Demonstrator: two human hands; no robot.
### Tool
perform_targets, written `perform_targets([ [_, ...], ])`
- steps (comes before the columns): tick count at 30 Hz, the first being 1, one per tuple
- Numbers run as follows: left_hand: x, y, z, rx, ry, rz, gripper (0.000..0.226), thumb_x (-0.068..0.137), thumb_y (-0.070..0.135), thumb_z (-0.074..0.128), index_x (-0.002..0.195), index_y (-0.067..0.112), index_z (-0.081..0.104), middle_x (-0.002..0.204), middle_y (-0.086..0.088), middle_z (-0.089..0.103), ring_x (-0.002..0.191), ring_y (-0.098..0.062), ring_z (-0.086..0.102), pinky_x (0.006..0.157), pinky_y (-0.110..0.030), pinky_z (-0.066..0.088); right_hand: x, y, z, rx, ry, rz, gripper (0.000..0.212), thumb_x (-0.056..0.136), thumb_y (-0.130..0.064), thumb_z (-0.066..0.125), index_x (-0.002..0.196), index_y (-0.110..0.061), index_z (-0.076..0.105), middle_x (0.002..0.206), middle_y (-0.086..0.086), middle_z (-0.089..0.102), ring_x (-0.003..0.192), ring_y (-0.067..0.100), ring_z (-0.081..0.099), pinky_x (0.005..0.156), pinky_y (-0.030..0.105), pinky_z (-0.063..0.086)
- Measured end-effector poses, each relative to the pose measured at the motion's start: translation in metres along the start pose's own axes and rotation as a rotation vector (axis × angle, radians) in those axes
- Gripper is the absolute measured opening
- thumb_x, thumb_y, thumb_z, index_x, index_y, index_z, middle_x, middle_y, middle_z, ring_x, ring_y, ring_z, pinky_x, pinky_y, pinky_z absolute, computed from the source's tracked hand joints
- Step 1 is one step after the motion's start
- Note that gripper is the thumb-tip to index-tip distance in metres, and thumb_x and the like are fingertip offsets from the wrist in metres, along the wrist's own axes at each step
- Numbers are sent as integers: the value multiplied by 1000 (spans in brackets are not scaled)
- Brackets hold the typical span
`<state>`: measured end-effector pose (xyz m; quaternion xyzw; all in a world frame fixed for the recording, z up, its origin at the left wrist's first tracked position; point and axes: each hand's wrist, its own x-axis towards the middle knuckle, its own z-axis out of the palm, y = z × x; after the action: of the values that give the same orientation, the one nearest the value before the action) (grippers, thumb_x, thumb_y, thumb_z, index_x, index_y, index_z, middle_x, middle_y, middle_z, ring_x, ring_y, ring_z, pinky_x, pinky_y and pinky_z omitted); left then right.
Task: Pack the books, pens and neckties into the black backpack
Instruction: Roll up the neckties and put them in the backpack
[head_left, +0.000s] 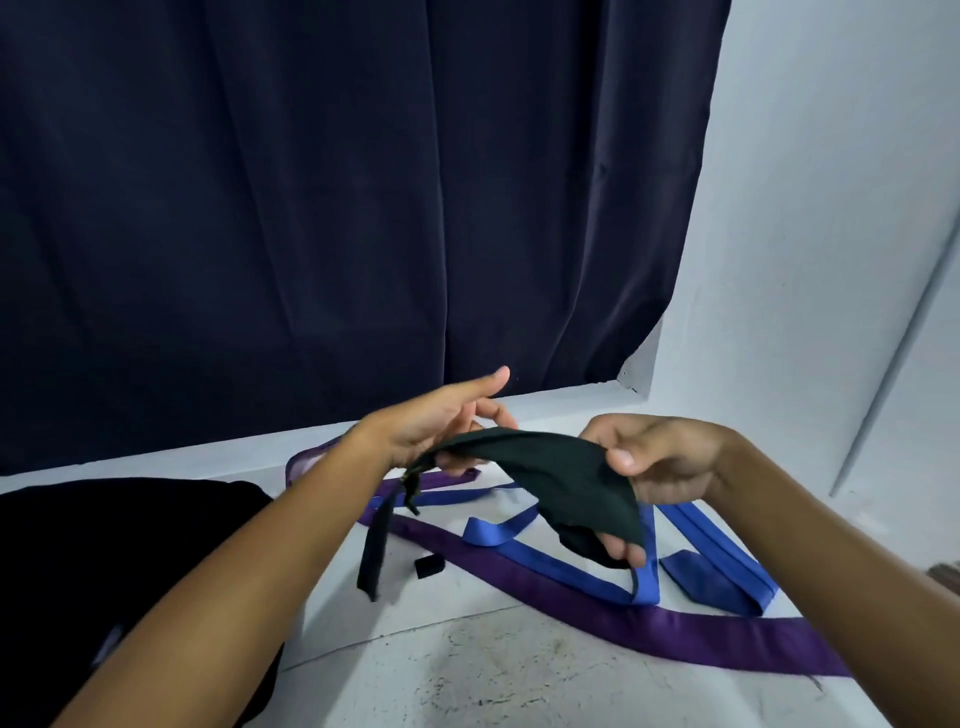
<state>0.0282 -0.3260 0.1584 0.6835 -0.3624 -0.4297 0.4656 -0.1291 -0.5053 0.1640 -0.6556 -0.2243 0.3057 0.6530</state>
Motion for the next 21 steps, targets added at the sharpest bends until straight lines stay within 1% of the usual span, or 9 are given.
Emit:
perform_targets([
  [2, 11, -17, 5, -72, -40, 27, 73, 81, 75, 50, 93, 4, 58, 63, -11, 53, 46, -18, 39, 44, -23, 34, 1, 2, -2, 88, 17, -72, 47, 93, -36, 61, 100, 10, 63, 87, 14, 74, 73, 23, 73, 70, 30, 58],
  [4, 18, -31, 8, -166, 2, 73, 77, 79, 74, 55, 107, 3, 62, 82, -17, 60, 66, -26, 54, 63, -31, 46, 0, 5, -4, 164, 116, -132, 49, 92, -41, 61, 105, 5, 67, 87, 14, 74, 73, 24, 73, 73, 32, 58],
  [6, 21, -37, 12, -219, 98, 162, 66, 76, 71, 59, 101, 11, 69, 94, -12, 65, 85, -26, 61, 82, -37, 45, -1, 5, -6, 235, 243, -174, 50, 88, -46, 64, 106, 0, 70, 87, 16, 74, 73, 25, 73, 75, 35, 58],
  [7, 21, -37, 14, -237, 158, 226, 57, 75, 68, 60, 95, 15, 70, 91, -7, 68, 87, -21, 64, 85, -38, 46, -1, 5, -6, 284, 302, -188, 52, 87, -47, 65, 106, 1, 71, 87, 17, 74, 73, 27, 72, 75, 36, 57],
  [12, 25, -38, 29, -238, 353, 563, 20, 77, 23, 60, 93, 17, 70, 90, 0, 73, 90, -13, 68, 83, -35, 53, 3, -4, -2, 461, 559, -233, 59, 94, -45, 45, 105, 8, 69, 90, 23, 71, 77, 30, 70, 75, 38, 58],
  [15, 25, -45, 36, -160, 313, 604, 38, 73, 5, 59, 108, 15, 65, 98, 8, 72, 101, -10, 65, 93, -37, 51, 5, -13, 3, 512, 614, -283, 59, 94, -43, 42, 102, 8, 70, 96, 25, 71, 82, 32, 72, 78, 40, 59],
  [17, 27, -50, 43, -111, 242, 600, 52, 70, 8, 69, 121, 13, 59, 112, 7, 68, 115, -14, 60, 102, -41, 48, 7, -18, 5, 521, 628, -300, 59, 94, -43, 42, 103, 9, 70, 99, 27, 71, 86, 33, 72, 82, 41, 59],
  [19, 31, -52, 53, -102, 226, 557, 56, 68, 14, 78, 121, 18, 59, 115, 9, 68, 121, -16, 58, 103, -39, 48, 9, -21, 6, 522, 617, -311, 61, 94, -44, 42, 108, 10, 68, 106, 28, 69, 93, 35, 71, 87, 42, 58],
  [21, 36, -49, 64, -140, 306, 524, 48, 68, 8, 82, 110, 19, 62, 105, 7, 72, 112, -16, 64, 98, -36, 52, 11, -24, 8, 530, 604, -324, 63, 94, -45, 43, 114, 11, 64, 111, 29, 66, 97, 36, 69, 88, 42, 57],
])
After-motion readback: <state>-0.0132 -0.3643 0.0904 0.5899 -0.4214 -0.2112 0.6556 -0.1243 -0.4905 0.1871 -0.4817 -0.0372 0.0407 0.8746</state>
